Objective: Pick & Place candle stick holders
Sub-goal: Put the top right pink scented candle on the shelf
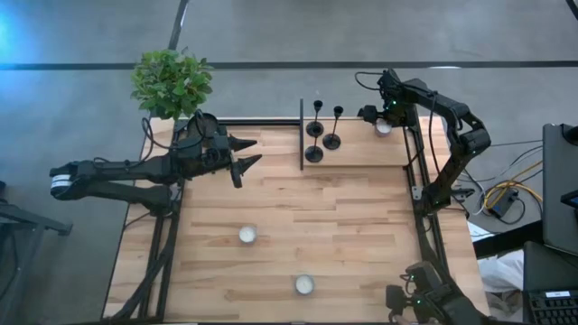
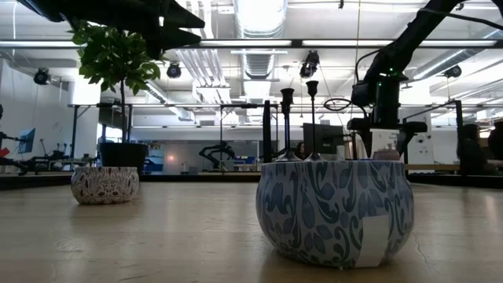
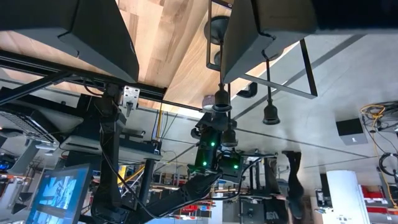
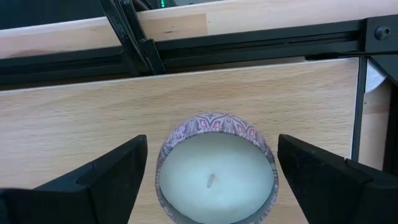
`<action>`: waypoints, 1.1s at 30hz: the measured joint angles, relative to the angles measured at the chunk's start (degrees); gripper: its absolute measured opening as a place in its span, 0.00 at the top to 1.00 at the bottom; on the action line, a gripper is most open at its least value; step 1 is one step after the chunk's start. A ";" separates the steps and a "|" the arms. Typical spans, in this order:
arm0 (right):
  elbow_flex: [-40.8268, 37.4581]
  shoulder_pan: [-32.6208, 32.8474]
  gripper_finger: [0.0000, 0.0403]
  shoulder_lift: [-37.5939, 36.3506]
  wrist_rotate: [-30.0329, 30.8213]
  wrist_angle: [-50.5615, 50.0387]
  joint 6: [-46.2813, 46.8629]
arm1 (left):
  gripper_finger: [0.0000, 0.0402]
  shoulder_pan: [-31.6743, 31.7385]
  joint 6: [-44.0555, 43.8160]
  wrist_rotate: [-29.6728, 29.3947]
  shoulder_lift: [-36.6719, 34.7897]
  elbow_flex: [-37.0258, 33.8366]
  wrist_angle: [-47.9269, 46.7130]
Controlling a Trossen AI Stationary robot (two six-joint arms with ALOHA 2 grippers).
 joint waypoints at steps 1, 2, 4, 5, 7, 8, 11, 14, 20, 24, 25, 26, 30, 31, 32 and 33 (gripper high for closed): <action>0.00 0.00 0.14 0.00 0.02 0.00 0.04 | 0.41 0.00 0.00 -0.01 0.01 0.00 0.00; 0.00 0.00 0.15 0.00 0.02 0.00 0.04 | 0.41 0.00 0.00 0.00 0.00 0.00 0.00; 0.00 0.00 0.16 0.00 0.03 0.02 0.24 | 0.41 0.00 0.00 0.00 -0.01 0.00 0.00; 0.00 -0.03 0.16 0.00 0.05 0.01 0.37 | 0.41 -0.01 0.00 -0.01 0.00 0.00 0.00; 0.02 -0.04 0.17 0.00 0.07 0.07 0.63 | 0.41 -0.01 0.00 0.00 0.00 0.00 -0.01; 0.02 -0.04 0.17 0.00 0.09 0.05 0.69 | 0.41 0.00 0.00 0.01 -0.01 0.00 -0.01; 0.02 0.06 0.18 0.00 0.47 0.09 1.11 | 0.41 0.00 0.00 -0.01 -0.01 0.00 -0.02; 0.02 0.27 0.19 0.00 1.10 0.09 1.41 | 0.41 0.00 0.00 0.00 0.00 0.00 -0.02; 0.02 1.03 0.19 0.00 2.56 -0.34 3.90 | 0.41 0.00 0.00 -0.01 -0.01 0.00 0.00; 0.02 1.14 0.19 0.00 2.86 -0.36 4.43 | 0.41 0.00 0.00 0.00 -0.01 0.00 0.00; 0.03 1.16 0.19 0.00 3.04 -0.46 4.74 | 0.41 0.00 0.00 0.00 -0.01 0.00 -0.01; 0.04 1.18 0.19 0.00 3.06 -0.60 5.05 | 0.41 -0.02 0.00 -0.01 0.00 0.00 0.00; 0.04 1.29 0.19 -0.06 3.06 -0.94 5.83 | 0.41 0.00 0.00 -0.01 -0.01 0.00 0.00; 0.04 1.29 0.19 -0.10 3.06 -1.03 5.83 | 0.41 0.00 0.00 -0.01 0.00 0.00 0.00; 0.04 1.29 0.19 -0.14 3.06 -1.07 5.83 | 0.41 -0.02 0.00 -0.01 -0.01 0.00 -0.02; 0.04 1.29 0.19 -0.22 3.06 -1.10 5.87 | 0.41 0.00 0.00 -0.01 0.01 0.00 -0.02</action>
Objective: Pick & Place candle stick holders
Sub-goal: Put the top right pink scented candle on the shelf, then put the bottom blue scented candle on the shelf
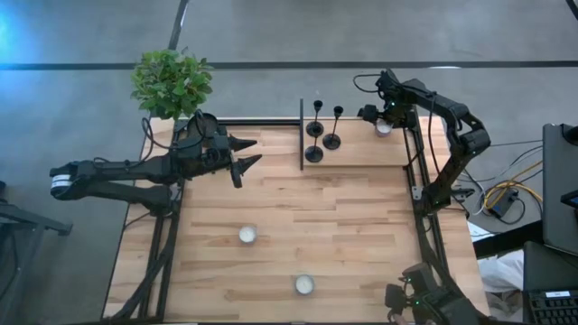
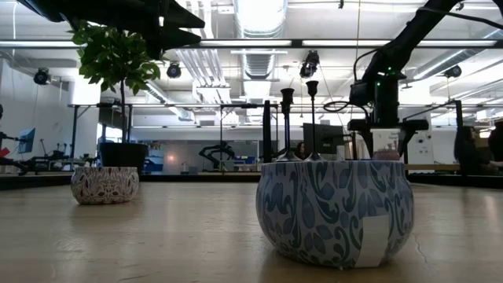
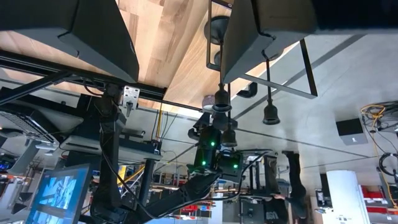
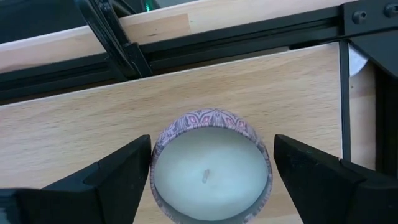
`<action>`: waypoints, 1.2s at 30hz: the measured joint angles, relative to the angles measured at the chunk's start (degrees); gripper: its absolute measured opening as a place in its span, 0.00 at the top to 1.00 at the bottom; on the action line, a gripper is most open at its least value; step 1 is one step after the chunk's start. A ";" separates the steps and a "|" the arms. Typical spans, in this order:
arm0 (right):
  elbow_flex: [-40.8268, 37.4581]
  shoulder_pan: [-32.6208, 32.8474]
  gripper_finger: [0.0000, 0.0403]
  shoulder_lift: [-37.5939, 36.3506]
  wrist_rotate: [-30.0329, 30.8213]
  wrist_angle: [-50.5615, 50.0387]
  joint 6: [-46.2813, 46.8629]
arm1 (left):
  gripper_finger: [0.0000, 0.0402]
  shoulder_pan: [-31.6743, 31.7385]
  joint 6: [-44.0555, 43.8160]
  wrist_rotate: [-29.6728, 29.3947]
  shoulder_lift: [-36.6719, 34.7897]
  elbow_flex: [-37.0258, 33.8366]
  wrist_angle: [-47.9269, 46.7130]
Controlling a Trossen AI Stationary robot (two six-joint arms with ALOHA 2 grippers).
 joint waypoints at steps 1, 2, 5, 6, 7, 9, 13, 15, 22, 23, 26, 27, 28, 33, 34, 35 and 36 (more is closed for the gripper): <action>0.00 0.00 0.19 -0.09 0.00 -0.08 0.11 | 0.41 0.00 0.00 0.00 0.00 0.00 0.02; 0.00 0.00 0.19 -0.20 0.00 -0.13 0.17 | 0.41 -0.02 0.00 0.02 -0.02 0.00 0.02; 0.00 0.00 0.19 -0.74 -0.02 -0.19 0.40 | 0.41 -0.01 0.00 0.00 -0.01 0.00 0.02; 0.00 0.00 0.19 -0.95 -0.04 -0.19 0.49 | 0.41 -0.01 0.00 0.02 -0.02 0.00 0.02; 0.00 0.00 0.19 -1.07 -0.12 -0.25 0.60 | 0.41 0.00 0.00 0.02 -0.02 0.00 0.02; 0.00 0.10 0.19 -1.20 -0.24 -0.53 0.62 | 0.41 -0.02 0.00 0.00 -0.02 0.00 0.02; 0.00 0.62 0.19 -1.31 -0.24 -1.39 0.60 | 0.41 0.00 0.00 0.01 -0.02 0.00 0.01; 0.00 0.74 0.19 -1.34 -0.24 -1.78 0.59 | 0.41 -0.01 0.00 0.01 -0.01 0.00 0.02; 0.00 1.11 0.19 -1.93 -0.28 -2.68 0.60 | 0.41 -0.01 0.00 0.02 -0.02 0.00 0.00; 0.00 1.14 0.19 -2.11 -0.28 -2.85 0.59 | 0.41 0.00 0.00 0.01 -0.01 0.00 0.01; 0.00 1.25 0.19 -2.42 -0.44 -3.07 0.58 | 0.41 -0.01 0.00 0.01 -0.01 0.00 0.01; 0.00 1.25 0.19 -2.61 -0.44 -3.28 0.58 | 0.41 0.00 0.00 0.00 -0.02 0.00 0.02; 0.00 1.26 0.19 -2.78 -0.50 -3.47 0.54 | 0.41 -0.01 0.00 0.00 -0.02 0.00 0.00; 0.00 1.75 0.19 -2.91 -0.90 -4.41 0.14 | 0.41 -0.01 0.00 0.01 -0.02 0.00 0.02; 0.00 1.84 0.19 -2.91 -0.92 -4.68 0.10 | 0.41 -0.01 0.00 0.02 -0.02 0.00 0.02; 0.00 1.88 0.19 -2.91 -0.94 -5.13 -0.12 | 0.41 -0.01 0.00 0.02 0.00 0.00 0.02; 0.00 1.90 0.19 -2.91 -1.09 -5.50 -0.25 | 0.41 -0.01 0.00 0.01 -0.01 0.00 0.02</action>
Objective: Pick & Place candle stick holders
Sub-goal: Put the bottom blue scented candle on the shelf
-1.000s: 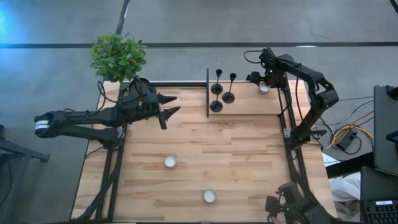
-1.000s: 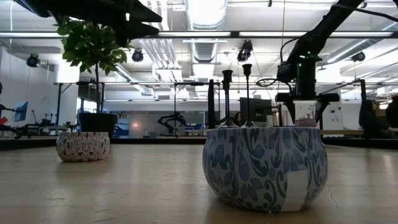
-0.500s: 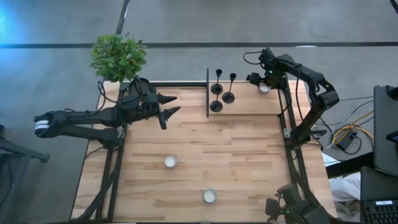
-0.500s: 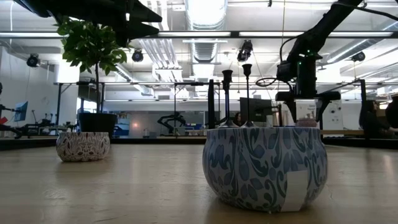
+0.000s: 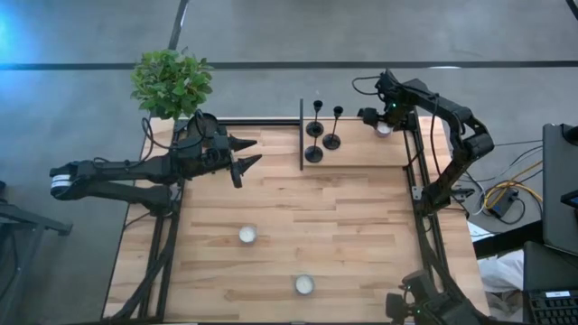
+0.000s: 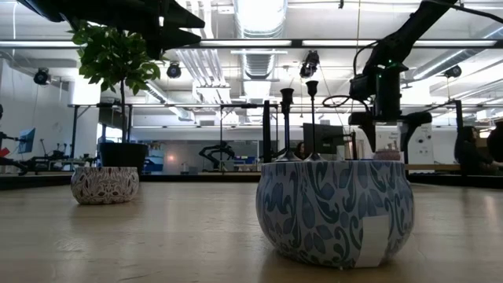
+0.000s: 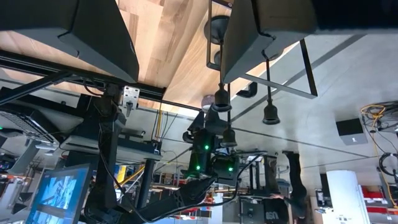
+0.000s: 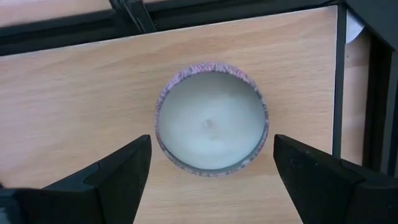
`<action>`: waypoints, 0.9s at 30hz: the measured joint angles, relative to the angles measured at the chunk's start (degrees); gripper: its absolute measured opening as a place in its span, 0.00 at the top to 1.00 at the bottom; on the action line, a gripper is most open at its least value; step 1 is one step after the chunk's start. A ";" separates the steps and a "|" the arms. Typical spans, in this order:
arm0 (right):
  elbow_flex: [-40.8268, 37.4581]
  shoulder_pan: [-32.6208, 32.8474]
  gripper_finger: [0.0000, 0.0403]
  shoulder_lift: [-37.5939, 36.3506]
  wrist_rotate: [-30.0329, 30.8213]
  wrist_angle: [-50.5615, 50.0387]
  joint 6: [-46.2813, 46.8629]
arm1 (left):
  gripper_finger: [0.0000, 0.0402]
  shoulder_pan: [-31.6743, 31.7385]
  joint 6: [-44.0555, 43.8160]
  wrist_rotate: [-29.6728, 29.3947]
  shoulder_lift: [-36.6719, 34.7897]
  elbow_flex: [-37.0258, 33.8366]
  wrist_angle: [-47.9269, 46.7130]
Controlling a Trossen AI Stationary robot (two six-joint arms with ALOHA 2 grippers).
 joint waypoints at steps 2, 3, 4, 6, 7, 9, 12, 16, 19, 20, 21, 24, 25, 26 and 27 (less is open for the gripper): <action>0.00 0.26 0.19 0.00 -0.02 -0.25 -0.02 | 0.41 0.01 0.00 -0.01 -0.01 0.00 0.00; 0.00 0.34 0.19 0.00 -0.02 -0.46 -0.02 | 0.41 -0.01 0.00 -0.01 -0.02 0.00 0.00; 0.00 0.38 0.19 0.00 -0.02 -0.79 -0.06 | 0.41 0.01 0.00 0.01 0.01 0.00 -0.02; 0.00 0.70 0.19 0.00 0.00 -1.25 -0.12 | 0.41 0.00 0.00 0.00 -0.01 0.00 0.00; 0.00 0.74 0.19 0.00 0.00 -1.38 -0.20 | 0.41 0.01 0.00 -0.01 -0.01 0.00 0.00; -0.16 0.85 0.19 0.00 -0.02 -1.51 -0.28 | 0.41 0.00 0.00 -0.01 -0.01 0.00 0.00; -0.58 1.08 0.19 -0.02 0.04 -1.91 -1.34 | 0.41 -0.01 0.00 -0.01 0.01 0.00 -0.02; -1.06 1.56 0.19 -0.02 0.18 -1.77 -2.67 | 0.41 0.01 0.00 0.00 -0.02 0.00 -0.01; -1.37 1.88 0.19 -0.02 0.20 -1.58 -3.06 | 0.41 -0.01 0.00 0.00 0.01 0.00 0.00; -1.46 1.98 0.19 -0.02 0.20 -1.55 -3.08 | 0.41 -0.01 0.00 -0.01 0.01 0.00 -0.01; -1.57 2.13 0.19 -0.02 0.20 -1.51 -3.08 | 0.41 0.00 0.00 0.00 0.00 0.00 0.00; -1.72 2.25 0.19 -0.02 0.14 -1.47 -3.16 | 0.41 0.00 0.00 0.00 -0.01 0.00 0.00; -1.74 2.33 0.19 -0.02 0.05 -1.50 -3.16 | 0.41 0.01 0.00 0.01 0.01 0.00 -0.01; -1.75 2.36 0.19 -0.02 -0.03 -1.48 -3.14 | 0.41 -0.01 0.00 0.00 -0.02 0.00 0.00; -1.75 2.36 0.19 -0.02 -0.16 -1.47 -3.14 | 0.41 0.00 0.00 0.00 -0.01 0.00 0.00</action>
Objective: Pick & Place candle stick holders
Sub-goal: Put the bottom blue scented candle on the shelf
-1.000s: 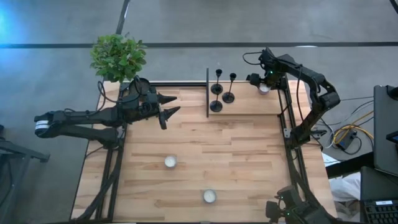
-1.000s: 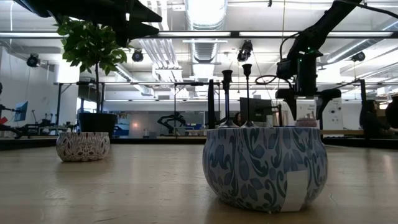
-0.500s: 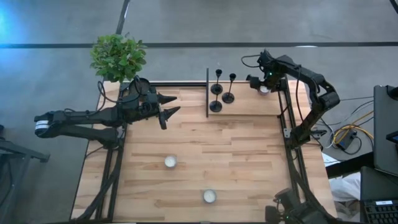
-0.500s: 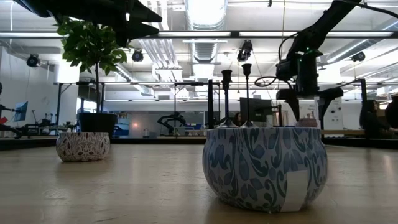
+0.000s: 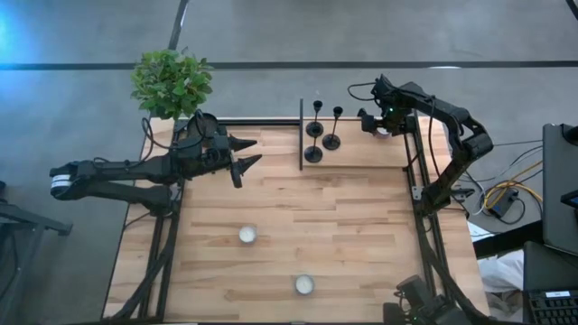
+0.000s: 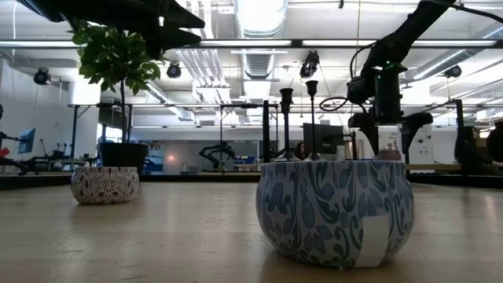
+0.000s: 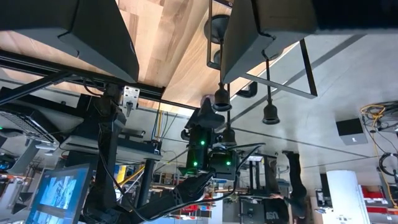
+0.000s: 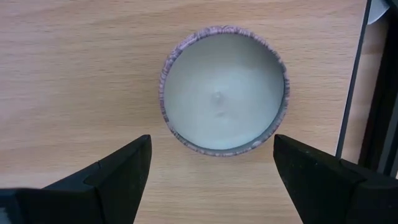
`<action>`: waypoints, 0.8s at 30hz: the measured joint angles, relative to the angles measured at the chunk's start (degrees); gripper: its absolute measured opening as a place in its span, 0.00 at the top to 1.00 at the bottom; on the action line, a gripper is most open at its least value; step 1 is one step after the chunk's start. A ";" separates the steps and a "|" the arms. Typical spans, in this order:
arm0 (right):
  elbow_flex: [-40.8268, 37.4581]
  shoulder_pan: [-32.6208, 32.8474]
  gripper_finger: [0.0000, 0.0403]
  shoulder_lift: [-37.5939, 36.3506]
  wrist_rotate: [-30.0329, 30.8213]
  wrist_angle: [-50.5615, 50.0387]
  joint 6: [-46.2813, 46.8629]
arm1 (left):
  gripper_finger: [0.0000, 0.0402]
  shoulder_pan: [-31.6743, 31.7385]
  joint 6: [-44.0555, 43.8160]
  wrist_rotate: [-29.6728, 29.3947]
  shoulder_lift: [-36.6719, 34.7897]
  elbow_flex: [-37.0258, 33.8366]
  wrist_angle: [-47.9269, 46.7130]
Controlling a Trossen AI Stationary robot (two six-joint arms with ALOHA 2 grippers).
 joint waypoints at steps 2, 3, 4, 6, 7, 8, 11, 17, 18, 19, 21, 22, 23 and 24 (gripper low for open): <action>0.00 0.19 0.19 0.00 -0.04 -0.01 -0.01 | 0.41 0.01 0.00 0.00 0.00 0.00 0.00; -0.02 0.25 0.19 0.00 -0.04 -0.01 -0.01 | 0.41 0.00 0.00 0.00 0.01 0.00 0.00; -0.02 0.38 0.19 0.00 -0.09 -0.01 0.02 | 0.41 0.01 0.00 -0.01 0.01 0.00 -0.02; -0.02 0.69 0.19 0.00 -0.11 -0.01 0.00 | 0.41 0.00 0.00 0.00 -0.01 0.00 0.00; -0.02 0.92 0.19 0.00 -0.15 -0.01 0.02 | 0.41 -0.01 0.00 -0.01 -0.01 0.00 -0.01; -0.02 1.07 0.19 0.00 -0.17 -0.01 0.02 | 0.41 -0.01 0.00 0.01 0.00 0.00 0.00; -0.03 1.72 0.19 0.00 -0.23 -0.01 0.02 | 0.41 0.01 0.00 -0.01 0.00 0.00 0.00; -0.60 3.12 0.19 0.00 -0.26 -0.38 0.37 | 0.41 0.00 0.00 -0.01 0.00 0.00 -0.01; -0.77 3.39 0.19 0.00 -0.26 -0.80 0.58 | 0.41 0.00 0.00 -0.01 -0.01 0.00 -0.01; -0.96 3.71 0.19 0.00 -0.23 -1.13 0.74 | 0.41 0.01 0.00 -0.01 -0.01 0.00 0.00; -1.43 4.44 0.19 0.00 -0.23 -1.54 0.78 | 0.41 0.00 0.00 0.00 -0.01 0.00 0.00; -1.74 4.89 0.19 0.00 -0.25 -1.66 0.79 | 0.41 -0.01 0.00 0.01 -0.01 0.00 -0.02; -2.05 5.34 0.19 0.00 -0.23 -2.03 0.89 | 0.41 -0.01 0.00 0.01 0.01 0.00 0.00; -2.42 5.97 0.19 -0.08 -0.23 -2.27 1.14 | 0.41 0.00 0.00 -0.01 0.00 0.00 0.00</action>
